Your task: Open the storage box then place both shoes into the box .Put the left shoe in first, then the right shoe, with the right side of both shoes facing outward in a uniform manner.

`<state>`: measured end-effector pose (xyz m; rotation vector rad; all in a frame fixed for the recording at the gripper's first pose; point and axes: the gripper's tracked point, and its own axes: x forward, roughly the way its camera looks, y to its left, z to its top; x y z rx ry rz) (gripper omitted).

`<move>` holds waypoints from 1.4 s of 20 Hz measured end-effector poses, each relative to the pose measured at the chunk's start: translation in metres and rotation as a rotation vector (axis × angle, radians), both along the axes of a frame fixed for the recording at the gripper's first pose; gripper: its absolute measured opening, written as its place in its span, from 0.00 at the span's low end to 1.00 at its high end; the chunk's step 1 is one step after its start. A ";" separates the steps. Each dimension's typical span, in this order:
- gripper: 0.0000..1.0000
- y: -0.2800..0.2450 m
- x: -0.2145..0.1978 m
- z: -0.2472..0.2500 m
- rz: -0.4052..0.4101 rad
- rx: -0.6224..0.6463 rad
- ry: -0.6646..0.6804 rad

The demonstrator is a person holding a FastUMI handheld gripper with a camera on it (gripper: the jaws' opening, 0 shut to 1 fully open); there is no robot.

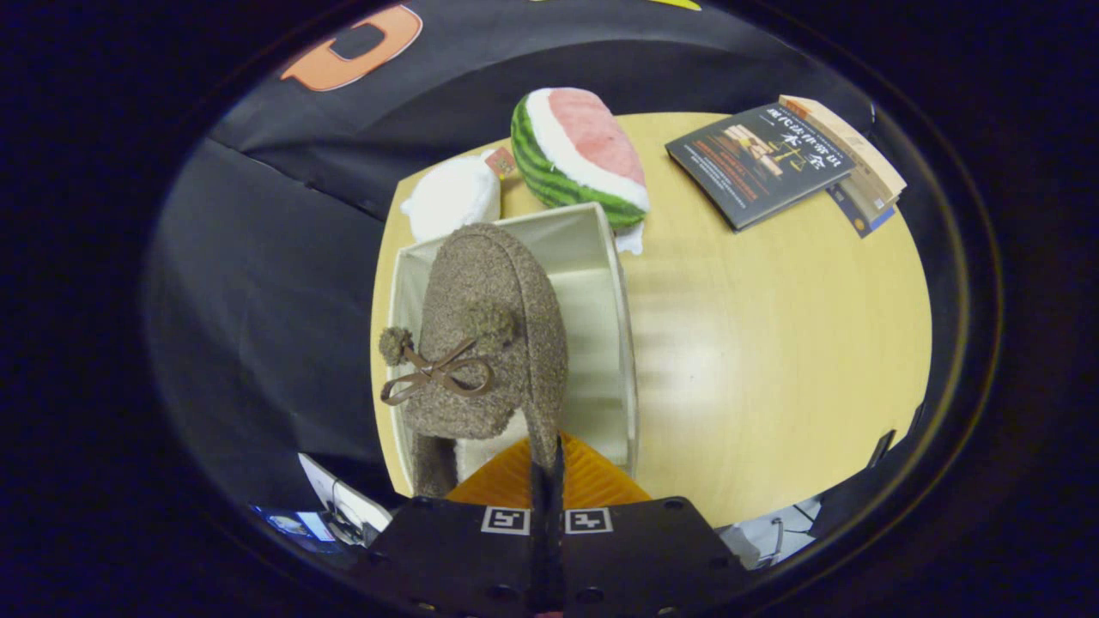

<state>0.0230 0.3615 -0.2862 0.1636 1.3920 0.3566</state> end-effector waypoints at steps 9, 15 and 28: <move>0.01 -0.013 0.029 -0.031 -0.020 -0.162 -0.050; 0.07 -0.010 0.031 -0.031 -0.054 -0.164 -0.064; 0.97 0.002 0.011 0.023 0.011 -0.077 -0.224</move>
